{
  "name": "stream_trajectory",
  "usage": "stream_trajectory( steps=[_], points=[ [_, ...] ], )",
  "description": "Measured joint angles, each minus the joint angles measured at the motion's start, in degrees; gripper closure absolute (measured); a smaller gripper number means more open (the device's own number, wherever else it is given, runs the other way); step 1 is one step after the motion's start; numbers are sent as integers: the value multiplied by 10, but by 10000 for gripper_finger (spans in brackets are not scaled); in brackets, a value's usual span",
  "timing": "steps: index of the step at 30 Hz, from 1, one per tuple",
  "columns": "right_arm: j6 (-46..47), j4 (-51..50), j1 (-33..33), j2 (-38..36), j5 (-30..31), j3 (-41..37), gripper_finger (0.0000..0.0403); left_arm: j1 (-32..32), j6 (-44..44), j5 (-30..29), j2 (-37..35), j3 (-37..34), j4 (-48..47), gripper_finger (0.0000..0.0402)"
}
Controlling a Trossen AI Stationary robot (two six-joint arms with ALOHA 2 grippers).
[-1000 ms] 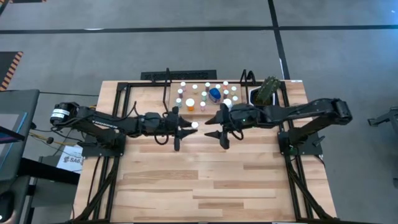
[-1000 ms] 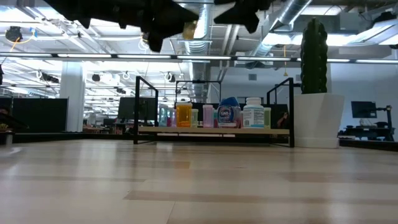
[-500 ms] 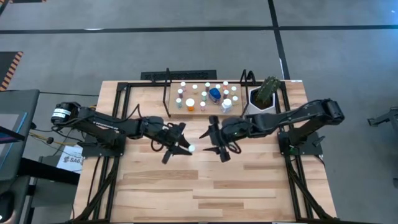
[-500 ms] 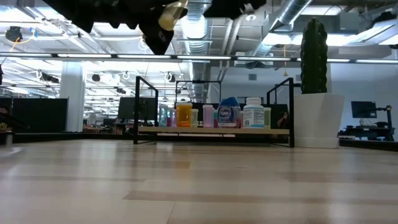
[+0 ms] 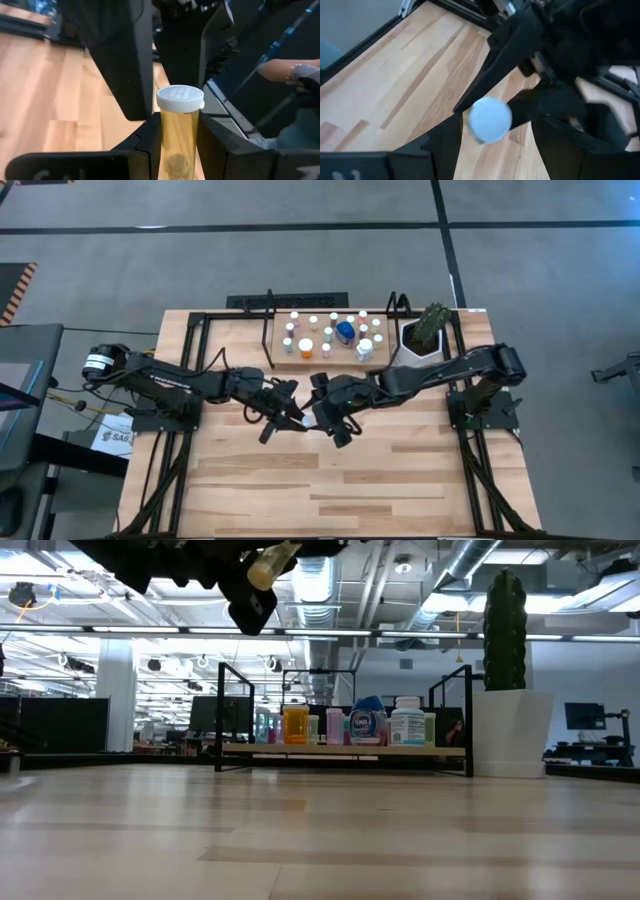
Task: Pick and place medicine bottles onto shelf by color
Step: Put the yellow pill bottle on the shelf
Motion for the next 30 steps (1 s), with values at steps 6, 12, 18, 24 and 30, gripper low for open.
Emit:
stream_trajectory(
  steps=[6, 12, 18, 24, 30],
  points=[
    [-32, 1, 8, 7, -2, 8, 143, -1, -1, 5, 0, 0, -2, 319],
    [-35, 6, 13, 7, -4, 7, 163, -1, -1, 8, 0, 0, -3, 319],
    [-34, 5, 13, 7, -40, 7, 204, 0, -1, 26, 0, 0, 0, 319],
    [-33, 10, 12, 7, -55, 7, 248, -1, 1, 29, 0, 0, -1, 319],
    [-30, 9, 12, 7, -58, 7, 275, -1, 1, 29, 0, 0, -2, 319]
  ],
)
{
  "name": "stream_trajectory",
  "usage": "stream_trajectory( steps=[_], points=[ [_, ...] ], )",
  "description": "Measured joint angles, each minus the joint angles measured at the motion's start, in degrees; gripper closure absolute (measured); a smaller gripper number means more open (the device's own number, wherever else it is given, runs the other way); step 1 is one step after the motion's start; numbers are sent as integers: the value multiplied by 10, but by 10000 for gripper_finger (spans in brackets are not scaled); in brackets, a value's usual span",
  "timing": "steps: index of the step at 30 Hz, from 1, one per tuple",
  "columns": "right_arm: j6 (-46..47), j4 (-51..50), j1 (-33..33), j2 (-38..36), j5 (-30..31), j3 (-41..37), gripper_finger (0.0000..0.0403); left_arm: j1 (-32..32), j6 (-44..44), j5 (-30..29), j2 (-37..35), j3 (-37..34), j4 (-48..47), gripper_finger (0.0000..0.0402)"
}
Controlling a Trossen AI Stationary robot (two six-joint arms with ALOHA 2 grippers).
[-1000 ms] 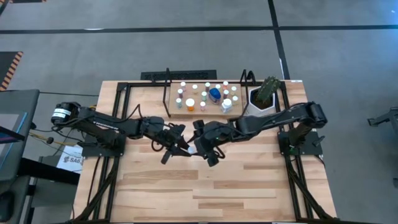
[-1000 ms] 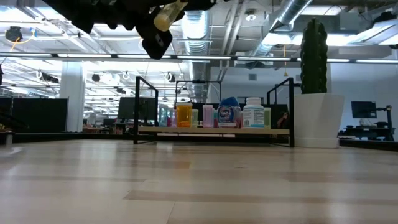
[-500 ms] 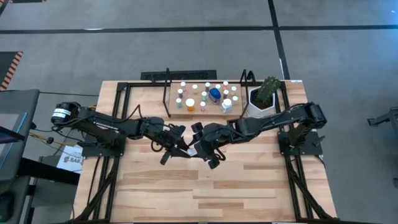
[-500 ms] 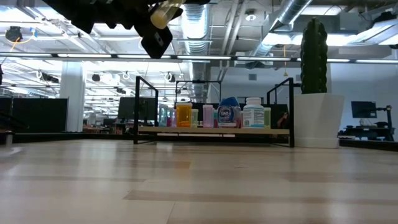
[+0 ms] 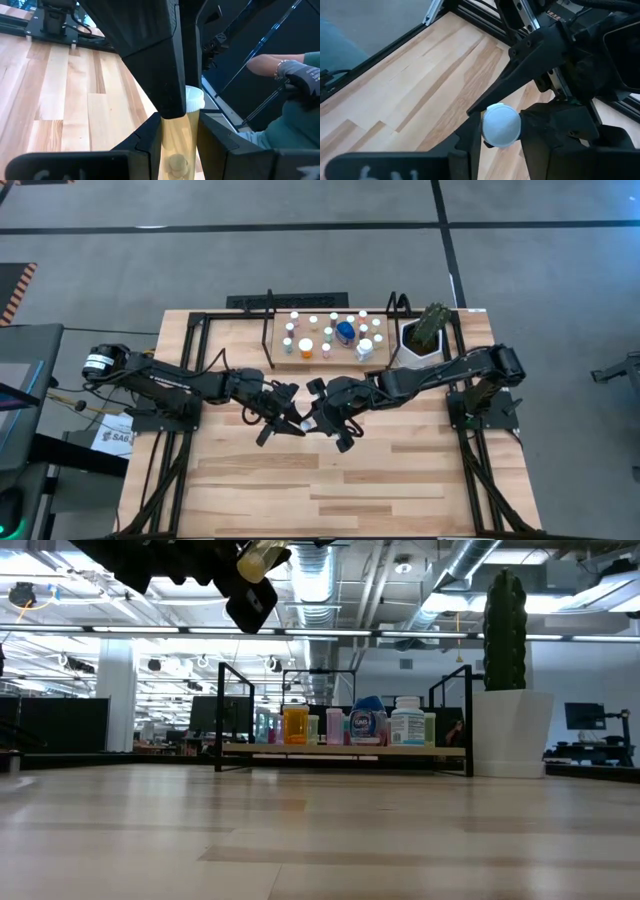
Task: Pick and place medicine bottles onto shelf by color
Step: Put the yellow pill bottle on the shelf
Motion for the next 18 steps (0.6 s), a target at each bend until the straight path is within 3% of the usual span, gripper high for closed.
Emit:
stream_trajectory(
  steps=[9, 18],
  points=[
    [9, -1, 0, -1, -1, 0, 279, 0, -7, -4, 0, 0, 8, 319],
    [45, -29, -21, -2, -7, 0, 279, 0, -28, -46, 0, 0, 5, 304]
  ],
)
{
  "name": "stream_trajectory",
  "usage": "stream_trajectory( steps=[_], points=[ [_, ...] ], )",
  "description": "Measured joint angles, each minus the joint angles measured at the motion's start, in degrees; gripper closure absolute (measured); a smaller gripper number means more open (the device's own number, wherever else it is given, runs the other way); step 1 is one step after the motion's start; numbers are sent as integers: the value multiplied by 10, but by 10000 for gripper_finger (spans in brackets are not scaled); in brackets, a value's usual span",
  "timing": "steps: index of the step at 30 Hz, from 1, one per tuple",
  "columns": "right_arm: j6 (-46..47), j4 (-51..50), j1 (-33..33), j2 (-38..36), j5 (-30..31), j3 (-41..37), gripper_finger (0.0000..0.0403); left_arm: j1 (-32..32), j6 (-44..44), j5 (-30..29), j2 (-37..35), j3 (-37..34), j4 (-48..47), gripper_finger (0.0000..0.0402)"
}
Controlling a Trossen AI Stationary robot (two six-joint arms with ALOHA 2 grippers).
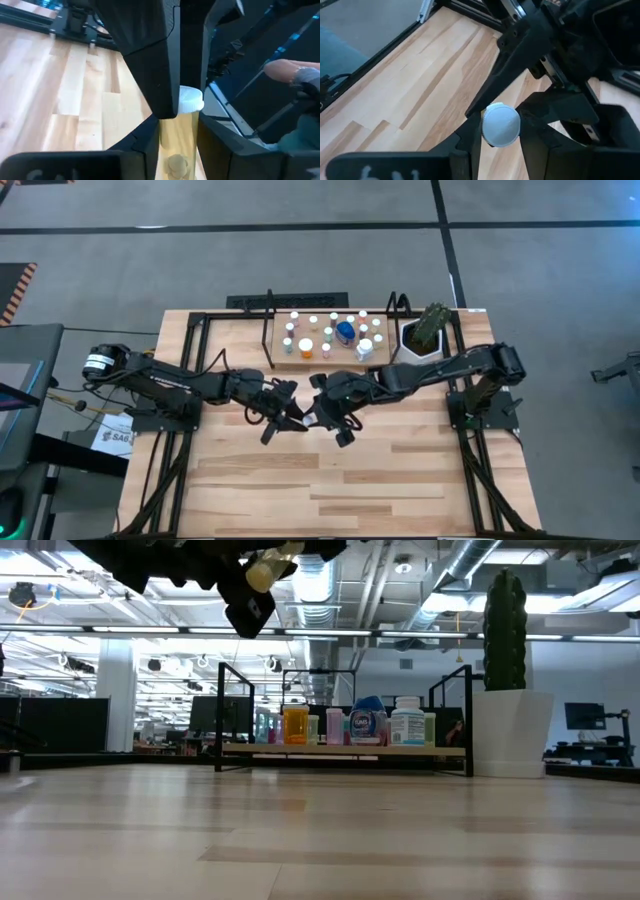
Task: Pick and place medicine bottles onto shelf by color
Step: Put the yellow pill bottle on the shelf
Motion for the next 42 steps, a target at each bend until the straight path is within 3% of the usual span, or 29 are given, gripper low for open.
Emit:
stream_trajectory(
  steps=[10, 15, 20, 24, 31, 37, 42],
  points=[
    [16, -78, -23, -40, 1, 0, 280, 1, 30, -76, -1, 1, 10, 180],
    [35, -170, -54, -56, 33, -1, 280, 9, 26, -96, -1, 1, -5, 145],
    [76, -250, -112, -54, 57, -2, 278, 26, -39, -119, -1, 1, -50, 139],
    [116, -251, -163, -40, 96, -15, 275, 30, -66, -136, -1, 1, -95, 139],
    [201, -235, -249, -17, 98, -22, 274, 21, -78, -141, -1, 1, -110, 139],
    [217, -226, -282, 30, 107, -21, 274, 19, -79, -143, -1, 1, -109, 139],
    [217, -221, -290, 58, 160, -21, 274, 19, -79, -147, -1, 1, -109, 139]
  ],
)
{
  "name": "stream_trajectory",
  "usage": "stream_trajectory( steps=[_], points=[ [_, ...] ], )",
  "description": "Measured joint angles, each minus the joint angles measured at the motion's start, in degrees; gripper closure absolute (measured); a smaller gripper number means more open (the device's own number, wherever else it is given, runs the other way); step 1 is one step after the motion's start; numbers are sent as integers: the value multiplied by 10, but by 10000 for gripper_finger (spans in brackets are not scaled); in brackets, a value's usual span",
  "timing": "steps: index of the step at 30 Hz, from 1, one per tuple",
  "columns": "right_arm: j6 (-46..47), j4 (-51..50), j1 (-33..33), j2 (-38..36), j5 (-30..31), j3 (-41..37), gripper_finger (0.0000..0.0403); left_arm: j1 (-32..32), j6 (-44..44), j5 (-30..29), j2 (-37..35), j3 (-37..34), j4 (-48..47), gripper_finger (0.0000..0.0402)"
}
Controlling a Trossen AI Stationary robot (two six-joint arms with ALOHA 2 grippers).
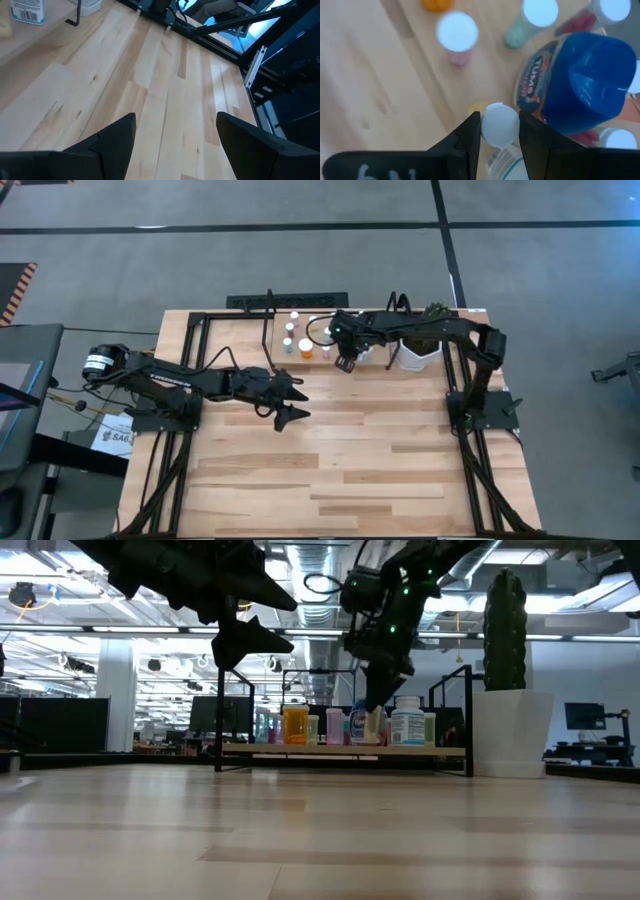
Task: Pick and place medicine bottles onto shelf by color
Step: Put the yellow pill bottle on the shelf, then return to Home position
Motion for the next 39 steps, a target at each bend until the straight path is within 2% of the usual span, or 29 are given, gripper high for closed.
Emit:
stream_trajectory(
  steps=[27, 30, 35, 39],
  points=[
    [-5, 29, 18, 18, 11, 1, 271, 0, 0, -6, 0, 0, -5, 139],
    [-5, 30, 18, 18, 11, 1, 256, 0, 0, -6, 0, 0, -6, 139],
    [-14, 25, 18, 19, 10, 0, 208, 0, 0, -6, 0, 0, -6, 139],
    [-34, -29, 18, 15, 10, 28, 177, 0, 0, -6, 0, 0, -6, 139]
  ],
)
